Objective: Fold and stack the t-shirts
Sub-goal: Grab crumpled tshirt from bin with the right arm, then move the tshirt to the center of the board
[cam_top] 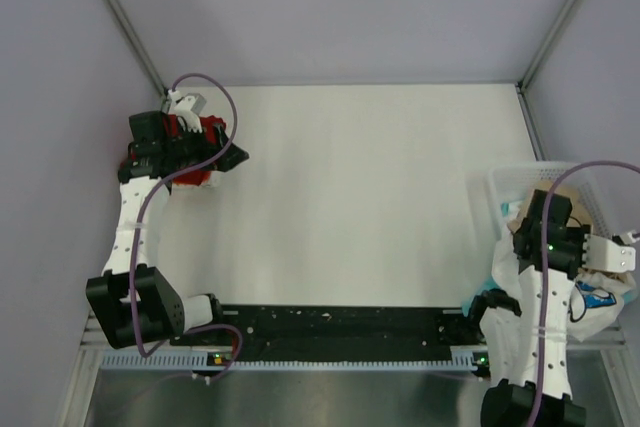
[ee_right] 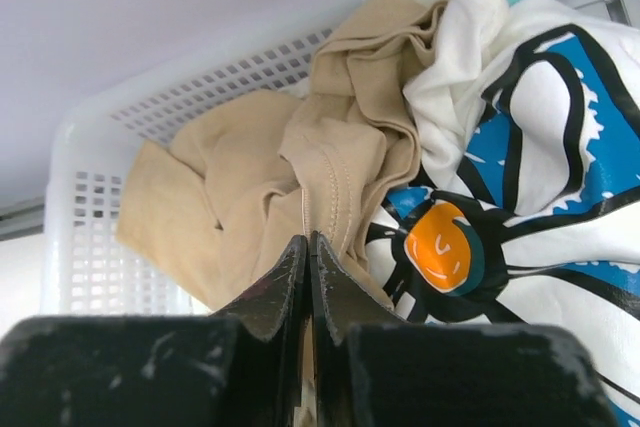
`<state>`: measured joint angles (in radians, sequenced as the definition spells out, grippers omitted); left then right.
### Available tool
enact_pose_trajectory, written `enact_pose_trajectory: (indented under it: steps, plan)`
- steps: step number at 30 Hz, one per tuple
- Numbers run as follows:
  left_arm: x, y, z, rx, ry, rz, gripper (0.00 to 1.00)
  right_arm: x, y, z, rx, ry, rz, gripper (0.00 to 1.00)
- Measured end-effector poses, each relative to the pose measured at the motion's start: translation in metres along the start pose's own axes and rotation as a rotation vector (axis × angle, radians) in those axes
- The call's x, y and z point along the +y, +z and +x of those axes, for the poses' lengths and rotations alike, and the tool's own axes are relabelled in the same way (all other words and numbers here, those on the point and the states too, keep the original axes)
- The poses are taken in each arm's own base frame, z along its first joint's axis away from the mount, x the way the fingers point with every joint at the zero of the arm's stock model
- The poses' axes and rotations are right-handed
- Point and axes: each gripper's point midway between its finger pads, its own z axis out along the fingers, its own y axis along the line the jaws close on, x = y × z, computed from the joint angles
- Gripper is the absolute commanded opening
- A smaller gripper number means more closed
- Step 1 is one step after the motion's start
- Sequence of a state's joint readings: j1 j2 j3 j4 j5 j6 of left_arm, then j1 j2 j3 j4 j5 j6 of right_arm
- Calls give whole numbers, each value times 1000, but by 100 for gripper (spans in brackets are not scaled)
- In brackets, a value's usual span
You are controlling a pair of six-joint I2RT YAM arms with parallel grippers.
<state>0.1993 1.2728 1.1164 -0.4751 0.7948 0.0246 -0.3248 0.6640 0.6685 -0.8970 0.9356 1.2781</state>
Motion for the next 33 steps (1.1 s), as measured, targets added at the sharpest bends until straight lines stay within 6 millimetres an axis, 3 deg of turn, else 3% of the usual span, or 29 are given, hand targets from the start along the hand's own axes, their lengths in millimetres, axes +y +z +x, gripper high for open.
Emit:
enact_pose_trajectory:
  steps: [3,5,9,13,16,19,21,24,27,30,33]
  plan:
    - [0,0,0,0,0,0,90,10,-3,-8,-14,-6,-52,0]
    - [0,0,0,0,1,0,90,32,-7,-11,-3,-32,-142,0]
    - [0,0,0,0,2,-1,90,95,-27,-22,23,-65,-395,0]
    - [1,0,0,0,9,-5,90,170,-67,-62,3,-78,-622,0]
    - [2,0,0,-1,14,-9,91,240,-129,-89,5,-96,-869,0]
    - [4,0,0,-1,21,-20,91,294,-228,-91,38,-150,-1194,0]
    - [6,-1,-1,-2,27,-30,91,312,-295,-81,76,-188,-1404,0]
    - [8,-3,-2,-8,39,-54,91,315,-404,-67,142,-230,-1766,0]
    - [13,-6,-4,-14,51,-89,91,290,-493,-66,224,-186,-2123,0]
    - [17,-8,-6,-19,63,-116,91,267,-533,-85,271,-94,-2332,0]
    - [19,-11,-8,-26,76,-140,91,254,-552,-109,283,23,-2444,0]
